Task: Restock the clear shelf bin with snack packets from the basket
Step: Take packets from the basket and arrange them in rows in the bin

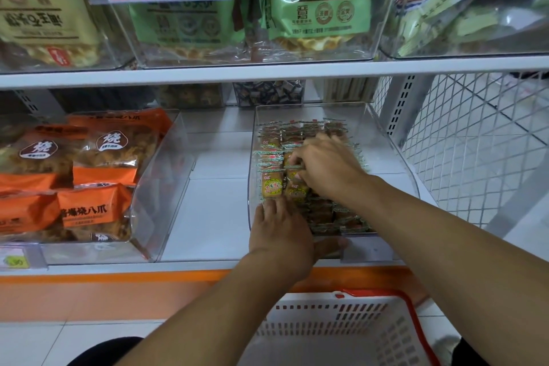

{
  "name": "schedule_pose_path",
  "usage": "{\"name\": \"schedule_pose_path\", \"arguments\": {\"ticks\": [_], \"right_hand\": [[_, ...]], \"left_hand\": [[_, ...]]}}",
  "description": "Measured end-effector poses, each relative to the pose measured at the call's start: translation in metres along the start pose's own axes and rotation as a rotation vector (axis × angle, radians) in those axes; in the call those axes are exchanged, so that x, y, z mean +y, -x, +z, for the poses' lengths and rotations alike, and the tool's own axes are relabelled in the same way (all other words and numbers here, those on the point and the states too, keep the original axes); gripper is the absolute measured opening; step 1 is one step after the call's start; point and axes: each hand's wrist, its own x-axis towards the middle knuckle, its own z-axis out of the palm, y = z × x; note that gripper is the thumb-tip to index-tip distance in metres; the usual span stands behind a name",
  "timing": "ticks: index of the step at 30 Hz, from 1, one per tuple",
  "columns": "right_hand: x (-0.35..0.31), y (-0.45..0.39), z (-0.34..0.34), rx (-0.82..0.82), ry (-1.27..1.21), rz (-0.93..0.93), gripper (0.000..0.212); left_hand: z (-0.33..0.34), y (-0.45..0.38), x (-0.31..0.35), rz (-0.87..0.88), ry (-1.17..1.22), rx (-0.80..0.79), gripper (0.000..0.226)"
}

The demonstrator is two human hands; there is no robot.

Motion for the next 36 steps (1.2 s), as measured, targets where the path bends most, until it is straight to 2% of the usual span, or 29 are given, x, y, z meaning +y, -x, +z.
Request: {"name": "schedule_pose_path", "arguments": {"ticks": [3,6,8,11,14,16,19,20,22,25,28,31,34,36], "right_hand": [[0.000,0.001,0.002,-0.014,-0.007,0.006,0.025],[0.000,0.003,-0.001,-0.014,-0.126,0.017,0.020],[0.004,0.000,-0.011,0.021,-0.271,0.057,0.020],[0.015,-0.008,-0.035,0.115,-0.466,0.170,0.033],[0.021,-0.005,-0.048,0.172,-0.902,0.434,0.018],[0.022,0.004,-0.048,0.093,-1.169,0.600,0.008],[0.021,0.022,-0.040,-0.143,-1.307,0.611,0.007],[0.018,0.027,-0.038,-0.221,-1.321,0.600,0.014],[0.012,0.035,-0.031,-0.335,-1.187,0.538,0.034],[0.000,0.040,-0.027,-0.357,-0.798,0.393,0.028],[-0.006,0.041,-0.025,-0.287,-0.619,0.325,0.025],[-0.006,0.041,-0.022,-0.242,-0.506,0.266,0.039],[-0.006,0.041,-0.014,-0.222,-0.420,0.207,0.058],[-0.006,0.040,-0.009,-0.230,-0.359,0.182,0.065]], "left_hand": [[0.001,0.000,0.000,0.007,-0.046,0.000,0.117],[0.001,0.000,-0.001,0.012,-0.046,0.004,0.115],[0.000,0.000,-0.001,0.014,-0.028,0.010,0.116],[-0.002,-0.001,-0.002,0.018,0.021,0.003,0.118],[-0.005,-0.002,-0.002,0.008,0.110,-0.027,0.122],[-0.007,-0.002,-0.003,-0.002,0.141,-0.044,0.122],[-0.007,-0.003,-0.002,-0.015,0.122,-0.066,0.123],[-0.008,-0.003,-0.001,-0.021,0.110,-0.071,0.123],[-0.009,-0.004,0.000,-0.019,0.081,-0.083,0.125],[-0.013,-0.003,0.001,0.015,0.053,-0.122,0.129],[-0.014,-0.002,0.002,0.011,0.063,-0.130,0.127],[-0.012,-0.003,0.001,-0.001,0.058,-0.121,0.113],[-0.009,-0.004,0.000,-0.002,0.040,-0.078,0.089],[-0.008,-0.004,0.001,-0.012,0.066,-0.077,0.087]]}}
